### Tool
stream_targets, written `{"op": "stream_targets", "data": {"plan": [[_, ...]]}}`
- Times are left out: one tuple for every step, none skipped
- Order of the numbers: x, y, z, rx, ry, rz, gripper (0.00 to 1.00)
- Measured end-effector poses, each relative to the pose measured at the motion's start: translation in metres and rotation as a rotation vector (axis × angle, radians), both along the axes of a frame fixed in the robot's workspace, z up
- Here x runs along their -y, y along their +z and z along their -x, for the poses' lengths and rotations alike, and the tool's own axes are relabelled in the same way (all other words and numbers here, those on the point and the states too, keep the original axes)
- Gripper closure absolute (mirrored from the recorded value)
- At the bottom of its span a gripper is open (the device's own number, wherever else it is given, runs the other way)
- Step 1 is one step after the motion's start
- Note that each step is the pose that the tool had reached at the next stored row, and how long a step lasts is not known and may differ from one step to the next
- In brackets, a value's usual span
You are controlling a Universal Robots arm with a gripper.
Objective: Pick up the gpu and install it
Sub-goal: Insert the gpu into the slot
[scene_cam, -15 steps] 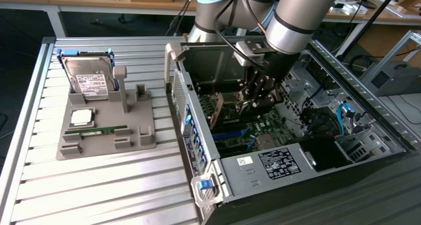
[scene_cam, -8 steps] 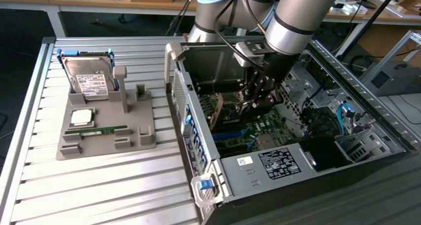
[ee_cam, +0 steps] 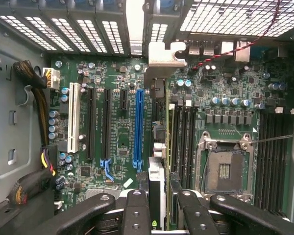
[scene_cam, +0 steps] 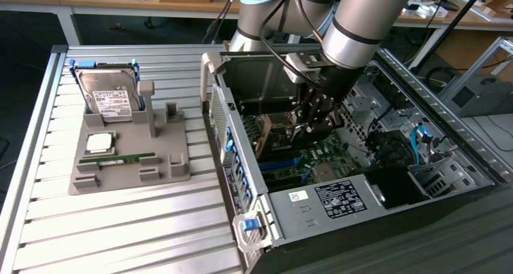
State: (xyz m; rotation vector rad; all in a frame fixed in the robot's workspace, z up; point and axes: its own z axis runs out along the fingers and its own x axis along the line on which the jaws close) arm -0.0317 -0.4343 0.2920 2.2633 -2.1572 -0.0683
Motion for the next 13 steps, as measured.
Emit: {"op": "stream_targets", "data": {"plan": [[0.0001, -0.0004, 0.0012, 0.0, 0.0, 0.0, 0.73], [0.0002, -0.001, 0.0034, 0.0, 0.0, 0.0001, 0.73], [0.0003, -0.0015, 0.0048, 0.0, 0.0, 0.0, 0.73], [0.0004, -0.0028, 0.0056, 0.0001, -0.003, 0.0001, 0.73], [0.0006, -0.0034, 0.0057, 0.0001, -0.007, 0.0002, 0.73], [0.0008, -0.0037, 0.0058, 0.0, -0.01, 0.0005, 0.73], [0.0012, -0.0042, 0.006, 0.0, -0.013, 0.0004, 0.73], [0.0015, -0.0046, 0.0062, 0.0, -0.014, 0.0003, 0.73], [0.0021, -0.0049, 0.0065, 0.0, -0.015, 0.0004, 0.73], [0.0027, -0.0051, 0.0068, 0.0, -0.016, 0.0003, 0.73], [0.0038, -0.0053, 0.0072, 0.0, -0.017, 0.0003, 0.73], [0.0046, -0.0054, 0.0074, 0.0, -0.018, 0.0003, 0.73], [0.0058, -0.0057, 0.0076, 0.0, -0.02, 0.0005, 0.73]]}}
